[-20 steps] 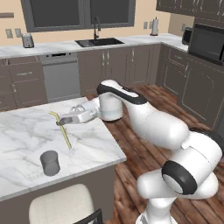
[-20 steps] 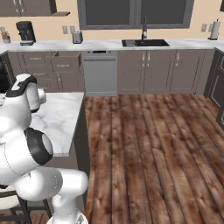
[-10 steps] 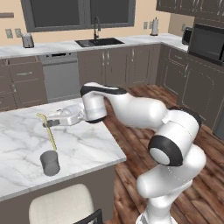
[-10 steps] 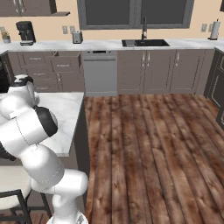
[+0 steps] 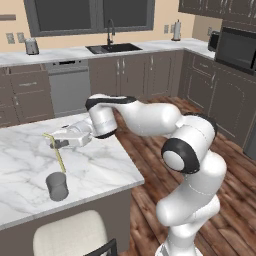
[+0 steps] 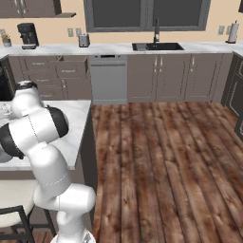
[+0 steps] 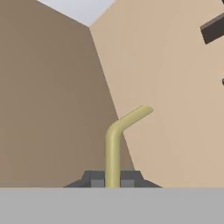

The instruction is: Take a straw from the drawer in front and place it inside the glass cup on the dining counter.

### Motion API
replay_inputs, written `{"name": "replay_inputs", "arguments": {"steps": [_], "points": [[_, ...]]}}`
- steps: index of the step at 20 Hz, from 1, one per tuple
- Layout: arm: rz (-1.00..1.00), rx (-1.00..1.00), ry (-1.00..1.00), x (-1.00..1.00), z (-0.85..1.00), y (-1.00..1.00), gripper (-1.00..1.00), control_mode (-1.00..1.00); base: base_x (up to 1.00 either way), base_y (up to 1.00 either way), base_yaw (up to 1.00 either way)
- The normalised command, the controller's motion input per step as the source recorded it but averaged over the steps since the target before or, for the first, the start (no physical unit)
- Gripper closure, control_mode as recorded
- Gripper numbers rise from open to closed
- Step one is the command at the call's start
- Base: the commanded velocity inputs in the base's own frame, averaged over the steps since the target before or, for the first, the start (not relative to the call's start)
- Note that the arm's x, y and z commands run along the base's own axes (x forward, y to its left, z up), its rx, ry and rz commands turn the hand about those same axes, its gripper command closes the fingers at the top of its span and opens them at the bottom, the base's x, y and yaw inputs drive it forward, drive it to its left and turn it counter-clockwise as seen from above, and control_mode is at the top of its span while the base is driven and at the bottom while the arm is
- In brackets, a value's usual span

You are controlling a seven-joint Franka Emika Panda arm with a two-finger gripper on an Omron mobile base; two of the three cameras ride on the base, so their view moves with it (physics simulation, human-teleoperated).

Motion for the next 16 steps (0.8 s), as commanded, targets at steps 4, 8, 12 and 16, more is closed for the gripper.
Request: {"name": "replay_inputs", "arguments": {"steps": [4, 8, 12, 16], "points": [[0.06, 0.0, -0.08, 0.0, -0.09, 0.0, 1.0, -1.0, 0.0, 0.0, 0.0], [0.04, 0.0, -0.04, 0.0, -0.08, 0.0, 1.0, -1.0, 0.0, 0.0, 0.0], [0.02, 0.0, -0.05, 0.0, -0.12, 0.0, 1.0, -1.0, 0.0, 0.0, 0.0], [0.0, 0.0, -0.02, 0.0, -0.2, 0.0, 1.0, -1.0, 0.0, 0.0, 0.0]]}}
